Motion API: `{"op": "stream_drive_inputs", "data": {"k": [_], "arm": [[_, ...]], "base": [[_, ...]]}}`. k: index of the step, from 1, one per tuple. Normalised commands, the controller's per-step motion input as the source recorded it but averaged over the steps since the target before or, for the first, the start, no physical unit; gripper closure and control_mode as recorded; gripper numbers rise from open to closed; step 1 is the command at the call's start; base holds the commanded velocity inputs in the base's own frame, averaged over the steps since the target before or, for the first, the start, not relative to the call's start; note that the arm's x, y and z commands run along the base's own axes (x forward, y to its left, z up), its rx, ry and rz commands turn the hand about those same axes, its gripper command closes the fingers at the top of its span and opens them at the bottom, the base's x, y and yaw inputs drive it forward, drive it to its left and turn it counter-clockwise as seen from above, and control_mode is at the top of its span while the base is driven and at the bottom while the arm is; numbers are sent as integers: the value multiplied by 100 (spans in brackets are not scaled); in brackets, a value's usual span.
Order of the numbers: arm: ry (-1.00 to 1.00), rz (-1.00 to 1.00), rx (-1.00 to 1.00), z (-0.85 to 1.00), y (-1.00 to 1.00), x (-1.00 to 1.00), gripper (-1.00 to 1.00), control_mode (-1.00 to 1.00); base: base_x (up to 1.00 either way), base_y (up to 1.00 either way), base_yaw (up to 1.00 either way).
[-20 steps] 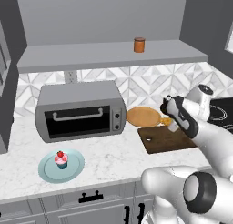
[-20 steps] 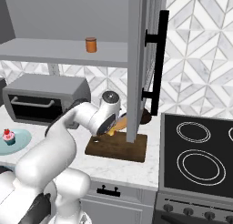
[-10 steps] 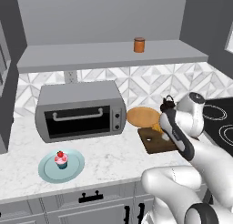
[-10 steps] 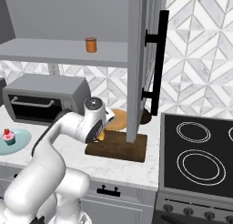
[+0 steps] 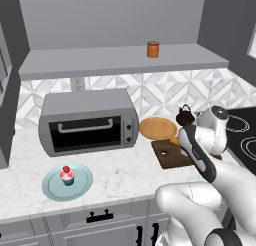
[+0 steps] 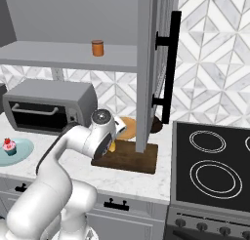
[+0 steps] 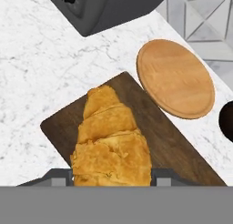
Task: From the different types of pastries on the counter, select a croissant and place it on the cutting board. Then retrieve a jar of jam from the cabinet and place it alongside the croissant on the cutting board.
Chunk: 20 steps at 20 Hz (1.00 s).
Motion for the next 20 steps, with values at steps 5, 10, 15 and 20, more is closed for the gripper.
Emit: {"op": "stream_drive_inputs", "data": {"k": [5,10,15,20], "arm": [[-1,0,0,-22,-3,0,100,-100],[0,0,0,-31,0,0,100,-100],[0,0,0,-5,0,1,-100,-100],[0,0,0,-10,0,1,-100,-100]], "base": [[0,0,0],[0,0,0],[0,0,0],[0,0,0]]}}
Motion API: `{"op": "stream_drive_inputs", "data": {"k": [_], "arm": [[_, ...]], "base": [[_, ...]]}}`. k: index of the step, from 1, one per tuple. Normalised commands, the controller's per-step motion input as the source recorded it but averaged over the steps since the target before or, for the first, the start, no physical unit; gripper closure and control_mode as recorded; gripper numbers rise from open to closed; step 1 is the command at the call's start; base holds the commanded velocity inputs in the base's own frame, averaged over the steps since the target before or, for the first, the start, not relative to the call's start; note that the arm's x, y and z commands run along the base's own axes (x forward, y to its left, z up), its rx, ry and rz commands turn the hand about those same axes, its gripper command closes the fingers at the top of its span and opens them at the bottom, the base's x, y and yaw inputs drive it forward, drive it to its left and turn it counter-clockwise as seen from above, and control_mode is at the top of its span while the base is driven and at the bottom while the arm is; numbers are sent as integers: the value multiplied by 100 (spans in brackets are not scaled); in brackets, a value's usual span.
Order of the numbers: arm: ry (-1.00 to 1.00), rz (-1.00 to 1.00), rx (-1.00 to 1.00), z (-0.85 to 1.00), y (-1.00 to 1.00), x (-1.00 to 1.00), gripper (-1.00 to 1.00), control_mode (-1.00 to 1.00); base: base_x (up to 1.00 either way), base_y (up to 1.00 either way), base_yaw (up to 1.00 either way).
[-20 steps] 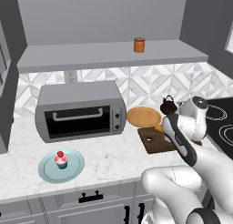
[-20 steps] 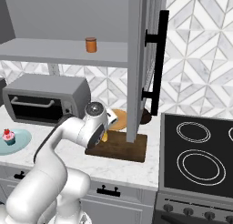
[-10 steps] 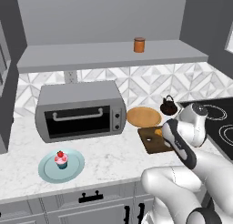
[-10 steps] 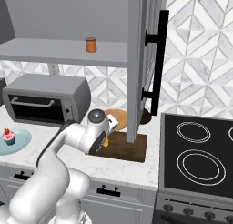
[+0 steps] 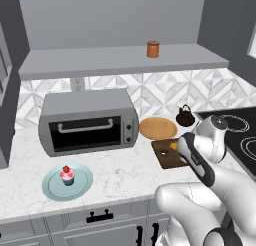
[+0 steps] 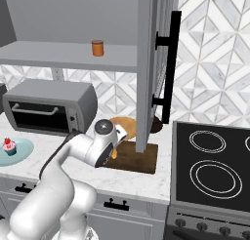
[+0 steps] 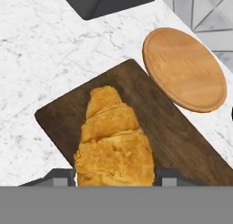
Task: From the different types of pastries on the counter, select a croissant and place it on the cutting board. Then retrieve a jar of jam from the cabinet and place it alongside the croissant on the cutting board.
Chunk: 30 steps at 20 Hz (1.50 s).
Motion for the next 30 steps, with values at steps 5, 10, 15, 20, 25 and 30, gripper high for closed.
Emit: {"op": "stream_drive_inputs", "data": {"k": [5,10,15,20,25,30], "arm": [[-3,0,0,0,0,0,-100,-100],[-1,0,-2,30,4,0,-100,-100],[0,-1,0,68,16,1,-100,-100],[1,-17,0,100,32,0,-100,-100],[-7,-16,0,100,40,-12,-100,-100],[-13,-17,2,100,18,-31,-100,-100]], "base": [[0,0,0],[0,0,0],[0,0,0],[0,0,0],[0,0,0],[0,0,0]]}}
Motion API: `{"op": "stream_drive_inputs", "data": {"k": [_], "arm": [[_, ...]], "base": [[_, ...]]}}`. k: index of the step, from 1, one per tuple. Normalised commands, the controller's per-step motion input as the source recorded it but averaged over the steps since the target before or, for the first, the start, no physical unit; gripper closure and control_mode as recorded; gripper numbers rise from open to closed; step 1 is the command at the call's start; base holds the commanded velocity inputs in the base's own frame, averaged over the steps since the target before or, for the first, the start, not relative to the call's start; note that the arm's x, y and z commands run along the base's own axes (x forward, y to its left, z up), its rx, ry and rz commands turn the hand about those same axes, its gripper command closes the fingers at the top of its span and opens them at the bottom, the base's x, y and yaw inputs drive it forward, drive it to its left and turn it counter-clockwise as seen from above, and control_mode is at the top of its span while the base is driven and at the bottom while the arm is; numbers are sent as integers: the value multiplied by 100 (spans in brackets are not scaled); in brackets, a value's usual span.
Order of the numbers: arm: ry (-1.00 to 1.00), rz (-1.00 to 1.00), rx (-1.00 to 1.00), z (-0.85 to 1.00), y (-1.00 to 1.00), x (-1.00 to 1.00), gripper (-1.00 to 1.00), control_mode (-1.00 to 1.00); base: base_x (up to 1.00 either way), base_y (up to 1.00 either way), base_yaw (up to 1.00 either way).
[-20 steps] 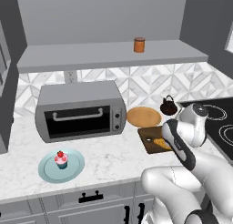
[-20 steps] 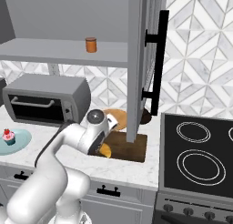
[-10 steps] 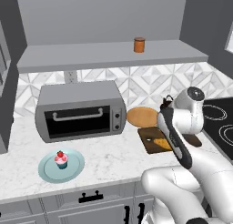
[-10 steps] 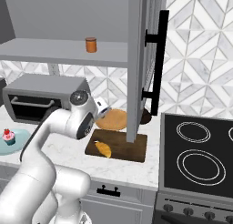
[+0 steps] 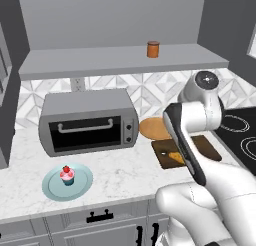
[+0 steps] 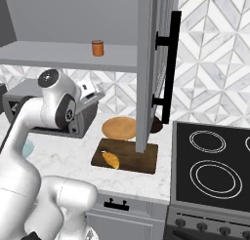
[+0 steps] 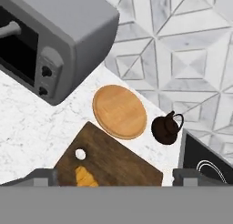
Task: From the different types of pastries on the counter, select a croissant and place it on the cutting board. Then retrieve a jar of jam from the cabinet and place it alongside the croissant on the cutting board.
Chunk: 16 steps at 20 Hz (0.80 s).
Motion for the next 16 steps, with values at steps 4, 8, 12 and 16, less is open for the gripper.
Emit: {"op": "stream_drive_inputs", "data": {"k": [4,8,12,16], "arm": [[-22,-27,30,97,2,-8,-100,-100],[-25,-32,49,68,6,-10,-100,-100],[-3,-6,5,7,1,0,-100,-100],[-11,-8,24,20,7,-1,-100,-100]], "base": [[0,0,0],[0,0,0],[0,0,0],[0,0,0]]}}
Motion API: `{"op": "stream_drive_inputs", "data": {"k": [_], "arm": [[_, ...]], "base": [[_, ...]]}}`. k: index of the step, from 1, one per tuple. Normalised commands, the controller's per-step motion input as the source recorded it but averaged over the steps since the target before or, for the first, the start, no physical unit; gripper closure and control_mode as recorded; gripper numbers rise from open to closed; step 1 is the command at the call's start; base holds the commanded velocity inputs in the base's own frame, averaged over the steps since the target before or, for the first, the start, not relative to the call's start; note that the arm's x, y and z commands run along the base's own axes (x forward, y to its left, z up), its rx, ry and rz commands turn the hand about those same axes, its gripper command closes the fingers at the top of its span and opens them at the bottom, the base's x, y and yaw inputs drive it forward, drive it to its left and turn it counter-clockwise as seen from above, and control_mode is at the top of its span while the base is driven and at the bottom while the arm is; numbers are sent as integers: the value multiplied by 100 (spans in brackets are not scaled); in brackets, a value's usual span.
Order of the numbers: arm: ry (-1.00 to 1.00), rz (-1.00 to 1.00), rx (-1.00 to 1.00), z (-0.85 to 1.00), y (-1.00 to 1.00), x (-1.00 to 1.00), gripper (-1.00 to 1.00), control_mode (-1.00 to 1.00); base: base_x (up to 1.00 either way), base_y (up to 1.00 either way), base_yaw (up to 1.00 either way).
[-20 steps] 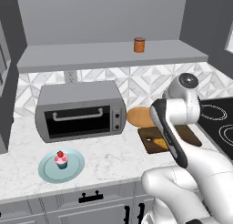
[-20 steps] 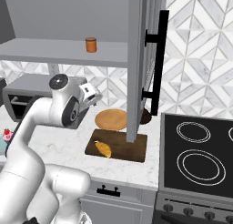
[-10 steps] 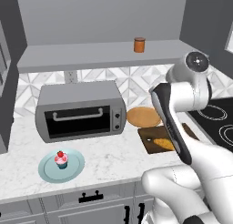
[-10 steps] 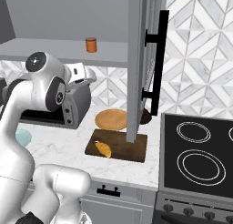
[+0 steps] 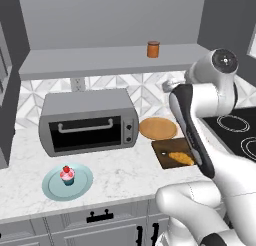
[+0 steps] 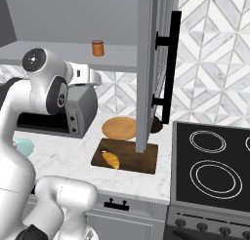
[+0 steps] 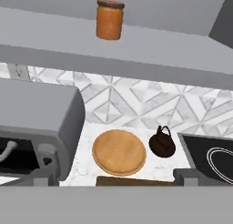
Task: From the different types of pastries on the counter, select a croissant and place it on the cutting board. Then retrieve a jar of jam from the cabinet and place it alongside the croissant on the cutting board.
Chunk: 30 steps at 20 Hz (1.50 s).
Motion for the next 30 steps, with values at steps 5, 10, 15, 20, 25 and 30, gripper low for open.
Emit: {"op": "stream_drive_inputs", "data": {"k": [5,10,15,20,25,30], "arm": [[-30,-20,23,75,4,-6,-100,-100],[-16,-19,-5,96,36,1,-100,-100],[-4,2,16,86,13,27,-100,-100],[5,5,6,16,0,22,-100,-100],[14,11,0,-35,0,8,-100,-100],[1,4,1,-5,-5,4,-100,-100]], "base": [[0,0,0],[0,0,0],[0,0,0],[0,0,0],[0,0,0],[0,0,0]]}}
